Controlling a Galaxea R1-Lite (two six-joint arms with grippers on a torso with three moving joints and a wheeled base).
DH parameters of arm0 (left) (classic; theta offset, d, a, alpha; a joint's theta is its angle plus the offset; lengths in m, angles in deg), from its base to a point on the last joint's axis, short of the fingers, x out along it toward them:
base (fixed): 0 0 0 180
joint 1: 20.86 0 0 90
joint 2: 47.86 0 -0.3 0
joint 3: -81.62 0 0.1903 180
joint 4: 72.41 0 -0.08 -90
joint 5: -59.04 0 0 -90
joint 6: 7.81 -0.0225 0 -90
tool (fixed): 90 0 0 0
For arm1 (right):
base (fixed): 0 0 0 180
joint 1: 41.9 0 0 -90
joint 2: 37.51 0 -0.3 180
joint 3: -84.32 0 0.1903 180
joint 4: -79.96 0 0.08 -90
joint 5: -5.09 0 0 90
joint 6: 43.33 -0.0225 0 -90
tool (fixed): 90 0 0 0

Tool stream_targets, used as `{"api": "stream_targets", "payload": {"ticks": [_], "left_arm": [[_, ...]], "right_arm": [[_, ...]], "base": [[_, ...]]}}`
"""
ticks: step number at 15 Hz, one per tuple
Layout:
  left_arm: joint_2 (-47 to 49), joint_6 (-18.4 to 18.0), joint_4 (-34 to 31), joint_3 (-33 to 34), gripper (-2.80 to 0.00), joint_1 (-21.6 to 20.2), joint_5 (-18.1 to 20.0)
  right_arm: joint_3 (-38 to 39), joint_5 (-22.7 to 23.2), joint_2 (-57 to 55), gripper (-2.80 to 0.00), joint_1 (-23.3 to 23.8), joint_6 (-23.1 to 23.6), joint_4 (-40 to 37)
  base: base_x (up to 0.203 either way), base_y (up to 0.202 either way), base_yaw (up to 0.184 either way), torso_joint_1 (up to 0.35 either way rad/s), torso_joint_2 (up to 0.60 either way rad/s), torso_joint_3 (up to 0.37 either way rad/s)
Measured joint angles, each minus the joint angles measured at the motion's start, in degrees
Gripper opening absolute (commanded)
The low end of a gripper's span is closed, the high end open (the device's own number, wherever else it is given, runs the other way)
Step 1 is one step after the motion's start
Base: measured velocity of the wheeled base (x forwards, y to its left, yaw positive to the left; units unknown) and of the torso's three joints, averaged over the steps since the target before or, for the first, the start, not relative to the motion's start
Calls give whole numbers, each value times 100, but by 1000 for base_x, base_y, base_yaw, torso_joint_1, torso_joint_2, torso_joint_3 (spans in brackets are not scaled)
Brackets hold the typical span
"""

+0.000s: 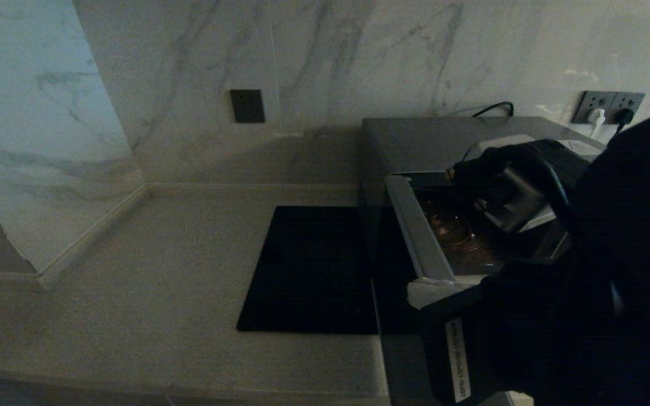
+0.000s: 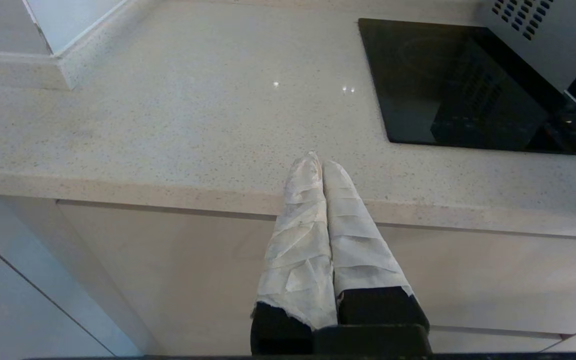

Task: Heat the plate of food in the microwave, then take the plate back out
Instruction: Close the microwave oven

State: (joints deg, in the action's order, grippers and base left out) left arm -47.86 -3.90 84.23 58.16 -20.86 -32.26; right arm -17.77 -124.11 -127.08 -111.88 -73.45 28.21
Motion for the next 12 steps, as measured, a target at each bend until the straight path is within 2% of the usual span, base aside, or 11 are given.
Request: {"api": "stream_targets", "payload": {"ticks": [12], "left_arm": [[0,0,-2,0,-280,0,0]], "right_arm": [[376,-152,82,-280,9,-201,-253]], "base": [[0,0,0,0,0,0]]}}
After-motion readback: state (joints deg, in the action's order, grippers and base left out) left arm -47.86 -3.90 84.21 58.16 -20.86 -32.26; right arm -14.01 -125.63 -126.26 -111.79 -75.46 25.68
